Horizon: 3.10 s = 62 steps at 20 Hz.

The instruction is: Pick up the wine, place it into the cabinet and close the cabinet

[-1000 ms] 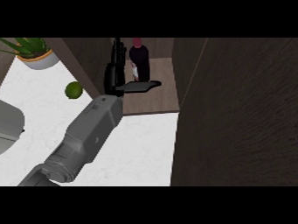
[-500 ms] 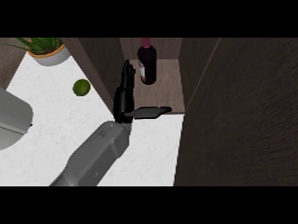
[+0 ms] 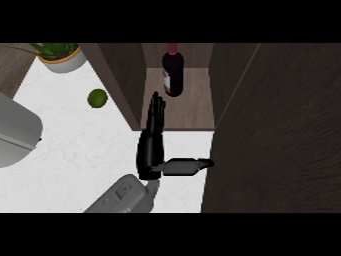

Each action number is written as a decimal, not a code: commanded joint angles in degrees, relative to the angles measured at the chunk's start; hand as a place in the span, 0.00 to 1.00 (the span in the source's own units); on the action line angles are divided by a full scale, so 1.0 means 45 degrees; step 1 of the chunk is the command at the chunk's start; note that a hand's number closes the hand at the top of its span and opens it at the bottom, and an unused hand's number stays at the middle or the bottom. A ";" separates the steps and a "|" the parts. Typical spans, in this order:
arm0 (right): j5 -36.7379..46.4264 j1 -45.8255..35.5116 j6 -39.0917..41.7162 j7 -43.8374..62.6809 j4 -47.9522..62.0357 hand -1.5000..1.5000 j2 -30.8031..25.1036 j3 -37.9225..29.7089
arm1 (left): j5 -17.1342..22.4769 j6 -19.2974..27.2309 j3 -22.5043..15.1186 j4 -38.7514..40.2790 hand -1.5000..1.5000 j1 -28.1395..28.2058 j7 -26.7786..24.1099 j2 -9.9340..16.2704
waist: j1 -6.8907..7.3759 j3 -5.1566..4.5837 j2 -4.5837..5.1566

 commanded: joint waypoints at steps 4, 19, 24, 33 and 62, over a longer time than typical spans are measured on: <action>0.0286 0.0993 0.0164 0.0130 -0.1141 0.00 0.0109 0.0839 | -0.1316 0.2243 -0.0881 -0.4353 0.00 0.1408 0.2020 0.0757 | 0.0001 0.0003 0.0004; -0.1532 0.0736 0.0411 0.1549 -0.1581 1.00 -0.0004 0.0795 | -0.2318 0.0993 -0.1369 -0.9744 0.00 0.5194 0.3120 0.4245 | -0.0013 -0.0002 0.0015; -0.2109 0.0860 0.1542 0.0865 -0.0713 1.00 -0.0623 0.0116 | -0.1757 -0.0964 -0.0781 -1.0318 0.00 0.6976 0.2093 0.5402 | 0.0019 -0.0003 0.0045; -0.2932 0.2132 0.1697 0.1756 -0.1516 1.00 -0.0022 0.1900 | -0.1573 -0.1472 0.0104 -1.1743 0.00 0.8052 0.2242 0.6407 | -0.0034 0.0004 0.0013; 0.2779 -0.0552 -0.3558 0.1213 0.1019 1.00 0.0396 1.1840 | 0.2846 -0.7479 0.7638 -1.0938 0.00 1.0464 0.2277 0.9439 | 0.0104 -0.0055 -0.0078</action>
